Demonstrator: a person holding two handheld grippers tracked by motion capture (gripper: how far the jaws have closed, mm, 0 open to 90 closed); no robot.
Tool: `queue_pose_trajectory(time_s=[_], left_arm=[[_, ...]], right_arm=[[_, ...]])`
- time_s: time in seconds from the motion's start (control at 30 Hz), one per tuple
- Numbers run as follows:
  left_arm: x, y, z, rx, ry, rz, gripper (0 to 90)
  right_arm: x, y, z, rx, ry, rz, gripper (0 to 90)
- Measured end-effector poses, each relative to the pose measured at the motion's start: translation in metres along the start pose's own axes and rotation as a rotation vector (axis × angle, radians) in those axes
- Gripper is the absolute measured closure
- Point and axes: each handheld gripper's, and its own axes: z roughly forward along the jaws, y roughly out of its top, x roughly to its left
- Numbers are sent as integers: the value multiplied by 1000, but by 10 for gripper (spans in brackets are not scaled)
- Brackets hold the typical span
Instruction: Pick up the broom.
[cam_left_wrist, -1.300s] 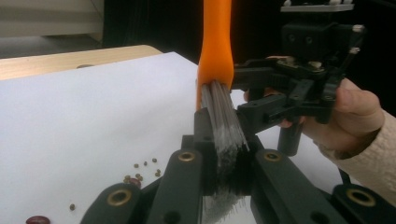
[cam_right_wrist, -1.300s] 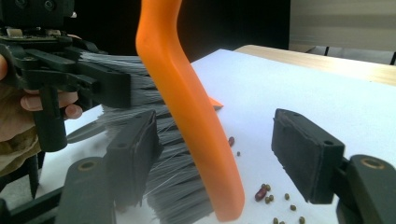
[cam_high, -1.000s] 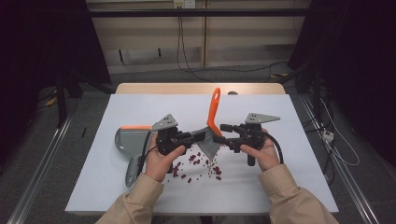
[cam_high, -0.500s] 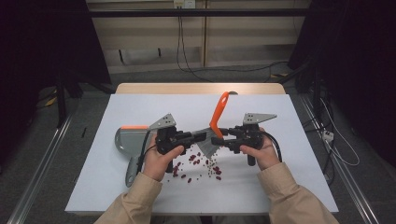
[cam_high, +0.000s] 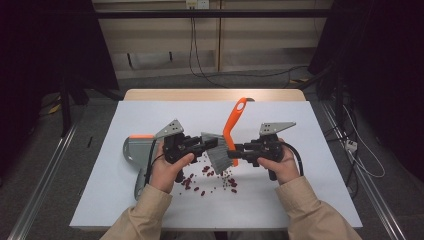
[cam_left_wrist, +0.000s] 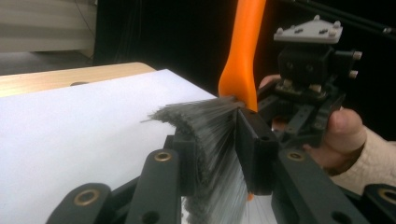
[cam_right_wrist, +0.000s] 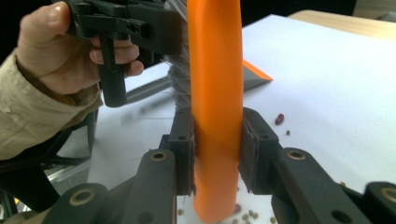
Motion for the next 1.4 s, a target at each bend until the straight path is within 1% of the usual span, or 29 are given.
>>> queue_pose_trajectory(time_s=[0.03, 0.07, 0.1, 0.13, 0.23, 0.3, 0.37, 0.43, 0.47, 0.5, 0.57, 0.67, 0.73, 0.77, 0.83, 0.93, 1.0, 1.07, 1.13, 1.17, 1.23, 1.27, 1.4], left_arm=[[0, 0, 0, 3, 10, 9, 660], [0, 0, 0, 6, 11, 9, 622], [-1, 1, 0, 6, 23, 9, 592], [-1, 1, -1, 7, 38, 15, 550], [2, 1, -3, 16, 56, 20, 458], [3, 1, -5, 21, 67, 30, 438], [4, 2, -7, 26, 93, 43, 384], [5, 2, -8, 26, 103, 49, 339], [5, 2, -8, 36, 109, 64, 338], [5, 2, -9, 40, 109, 71, 335], [5, 3, -10, 50, 129, 77, 300], [5, 4, -13, 59, 144, 104, 262], [5, 5, -15, 62, 162, 106, 222], [6, 5, -16, 65, 170, 112, 210], [7, 6, -19, 68, 183, 121, 192], [9, 6, -24, 76, 200, 131, 155], [10, 5, -28, 83, 216, 145, 149], [11, 5, -31, 87, 223, 148, 138], [12, 4, -35, 89, 233, 150, 138], [13, 3, -37, 88, 236, 148, 138], [15, 2, -40, 88, 245, 150, 137], [16, 1, -42, 88, 250, 144, 135], [20, 0, -48, 95, 262, 153, 134]], right_arm=[[0, 0, -1, 2, -1, 3, 695], [0, 1, -2, 7, -12, 0, 696], [0, 1, -3, 10, -31, 2, 696], [-1, 1, -5, 9, -36, 9, 696], [-4, 1, -12, 15, -81, 22, 697], [-6, 1, -17, 21, -110, 45, 698], [-7, 1, -22, 26, -136, 43, 698], [-7, 2, -26, 28, -169, 44, 698], [-7, 2, -29, 30, -184, 46, 698], [-8, 3, -31, 32, -191, 46, 698], [-8, 3, -35, 34, -218, 50, 698], [-9, 3, -41, 45, -245, 53, 698], [-9, 4, -44, 65, -289, 45, 699], [-9, 4, -46, 76, -302, 36, 698], [-10, 3, -50, 86, -332, 39, 698], [-12, 2, -55, 97, -361, 42, 698], [-12, 2, -58, 112, -395, 42, 699], [-14, 1, -61, 113, -405, 52, 699], [-14, 1, -63, 125, -423, 63, 699], [-14, 2, -63, 135, -433, 54, 699], [-13, 3, -64, 168, -468, 45, 699], [-14, 3, -64, 179, -472, 42, 699], [-15, 2, -65, 208, -492, 40, 699]])
